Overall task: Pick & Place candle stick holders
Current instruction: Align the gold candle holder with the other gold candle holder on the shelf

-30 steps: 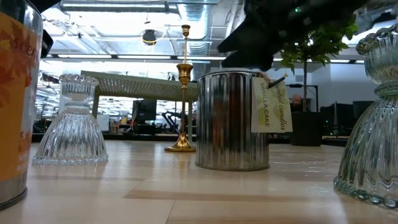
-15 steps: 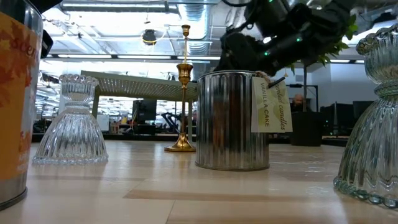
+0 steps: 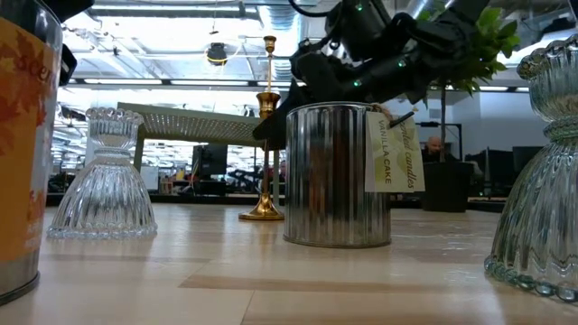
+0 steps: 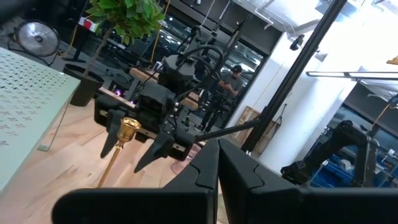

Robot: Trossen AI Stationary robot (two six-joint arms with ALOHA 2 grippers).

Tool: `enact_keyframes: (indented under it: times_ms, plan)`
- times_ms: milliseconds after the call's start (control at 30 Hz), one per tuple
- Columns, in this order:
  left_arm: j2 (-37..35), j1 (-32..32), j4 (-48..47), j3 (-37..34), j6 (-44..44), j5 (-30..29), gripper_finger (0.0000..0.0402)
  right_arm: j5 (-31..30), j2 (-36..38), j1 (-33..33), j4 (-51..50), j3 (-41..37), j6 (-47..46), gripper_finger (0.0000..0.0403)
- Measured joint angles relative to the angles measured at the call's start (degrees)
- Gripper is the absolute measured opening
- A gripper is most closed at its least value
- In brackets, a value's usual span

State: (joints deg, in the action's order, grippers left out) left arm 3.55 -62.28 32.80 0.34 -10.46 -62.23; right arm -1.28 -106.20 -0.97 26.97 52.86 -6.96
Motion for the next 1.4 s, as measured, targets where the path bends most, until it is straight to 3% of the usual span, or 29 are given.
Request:
enact_keyframes:
  times_ms: [200,700,900,1133,1267,1400]
  plan:
    - [-0.01,0.0,0.01,0.0,0.13,-0.36,0.0008,0.0,-0.12,0.63,0.03,0.06,-0.07,0.0215]
    - [-0.02,0.0,-0.22,0.0,0.15,-0.36,0.0008,2.48,0.2,1.31,0.11,0.02,-1.05,0.0014]
    - [0.0,0.0,-0.27,0.0,0.15,-0.36,0.0008,1.05,4.5,0.51,-1.96,-0.07,-2.76,0.0008]
    - [-0.02,0.0,-0.37,0.0,0.15,-0.34,0.0008,0.64,18.16,0.13,-9.34,0.34,-9.16,0.0004]
    - [-0.01,0.0,-0.37,0.0,0.13,-0.34,0.0008,-1.84,25.29,0.56,-20.74,5.59,-7.96,0.0002]
    - [-0.02,0.0,-0.37,0.0,0.13,-0.36,0.0008,-6.2,27.62,3.24,-34.46,13.76,-2.75,0.0002]
